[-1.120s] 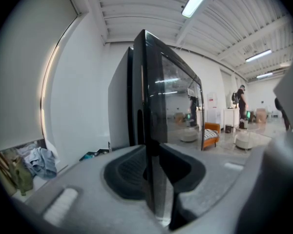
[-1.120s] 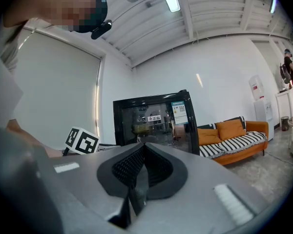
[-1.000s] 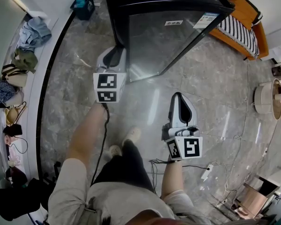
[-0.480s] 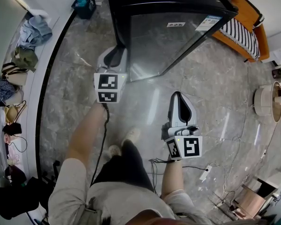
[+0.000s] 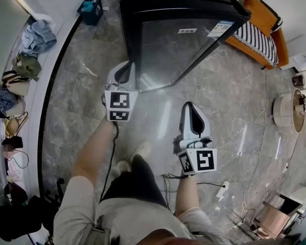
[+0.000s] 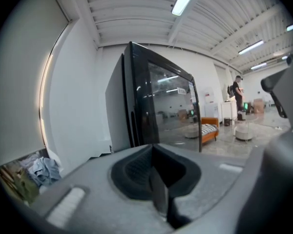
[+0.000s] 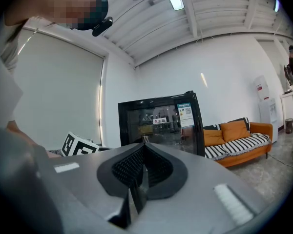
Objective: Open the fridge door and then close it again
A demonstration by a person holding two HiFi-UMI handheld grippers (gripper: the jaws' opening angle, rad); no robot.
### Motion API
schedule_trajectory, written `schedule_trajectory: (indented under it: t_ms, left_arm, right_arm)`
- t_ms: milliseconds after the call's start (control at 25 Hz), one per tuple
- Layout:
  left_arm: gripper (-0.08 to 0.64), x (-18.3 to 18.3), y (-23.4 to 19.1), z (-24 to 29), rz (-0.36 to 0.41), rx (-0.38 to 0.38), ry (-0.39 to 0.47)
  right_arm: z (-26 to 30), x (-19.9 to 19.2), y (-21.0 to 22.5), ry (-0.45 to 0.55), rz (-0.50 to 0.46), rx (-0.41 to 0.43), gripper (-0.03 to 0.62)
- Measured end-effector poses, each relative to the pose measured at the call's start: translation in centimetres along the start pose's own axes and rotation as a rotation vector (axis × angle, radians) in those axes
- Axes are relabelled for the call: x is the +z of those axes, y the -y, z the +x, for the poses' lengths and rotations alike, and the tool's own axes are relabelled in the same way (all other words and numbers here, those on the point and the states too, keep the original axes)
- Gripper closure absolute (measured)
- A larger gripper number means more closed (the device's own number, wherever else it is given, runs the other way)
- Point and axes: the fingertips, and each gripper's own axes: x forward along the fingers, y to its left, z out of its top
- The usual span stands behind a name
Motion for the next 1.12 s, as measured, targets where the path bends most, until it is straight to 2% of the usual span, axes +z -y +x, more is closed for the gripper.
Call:
schedule_trajectory:
  t_ms: [320, 680, 1120]
  left_arm:
    - [0.558, 1.7, 2.7, -4.7, -0.062, -0.087, 0.018]
    - [0.558, 6.3, 3.8, -11.4, -0.094, -0.155, 0.066]
    - [0.558, 9.1, 3.8, -20.7, -0.137, -0.168, 0.092]
  right_arm:
    - [-1.2, 1.4, -1.9, -0.028, -0.042, 0.01, 0.591]
    - [-3.6, 4.3, -4.7, -0.03, -0.082, 0.006, 0.591]
    - [-7.9, 6.5, -9.0, -0.038, -0.068, -0.007, 0.59]
